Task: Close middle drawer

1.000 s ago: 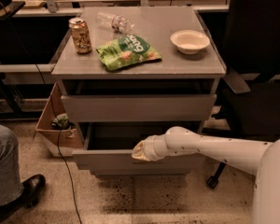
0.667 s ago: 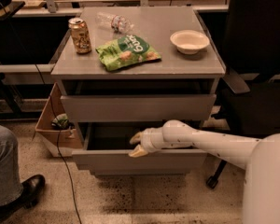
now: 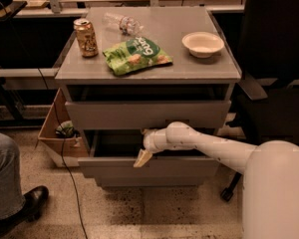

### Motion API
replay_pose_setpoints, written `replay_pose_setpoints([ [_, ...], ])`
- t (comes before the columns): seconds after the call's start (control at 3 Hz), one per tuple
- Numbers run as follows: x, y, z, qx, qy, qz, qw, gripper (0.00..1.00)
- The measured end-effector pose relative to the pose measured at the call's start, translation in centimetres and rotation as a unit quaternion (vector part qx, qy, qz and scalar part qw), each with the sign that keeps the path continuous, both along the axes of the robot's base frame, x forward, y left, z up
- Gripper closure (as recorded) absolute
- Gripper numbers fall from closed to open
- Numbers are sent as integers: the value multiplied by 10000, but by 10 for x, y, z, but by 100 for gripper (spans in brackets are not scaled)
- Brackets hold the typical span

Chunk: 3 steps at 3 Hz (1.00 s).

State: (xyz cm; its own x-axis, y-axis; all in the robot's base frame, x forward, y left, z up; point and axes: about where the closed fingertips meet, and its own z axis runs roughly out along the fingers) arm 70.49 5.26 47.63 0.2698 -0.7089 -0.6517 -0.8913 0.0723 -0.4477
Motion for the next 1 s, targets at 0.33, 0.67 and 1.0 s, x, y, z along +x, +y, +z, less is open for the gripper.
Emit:
replay_pose_setpoints([
  [0.33,-2,0,-3,1,-5,1,10000,0],
  [0.67,0,10,-10,-8,30,102,9999,5],
  [1.0,-1,10,-10,-8,31,102,9999,0],
])
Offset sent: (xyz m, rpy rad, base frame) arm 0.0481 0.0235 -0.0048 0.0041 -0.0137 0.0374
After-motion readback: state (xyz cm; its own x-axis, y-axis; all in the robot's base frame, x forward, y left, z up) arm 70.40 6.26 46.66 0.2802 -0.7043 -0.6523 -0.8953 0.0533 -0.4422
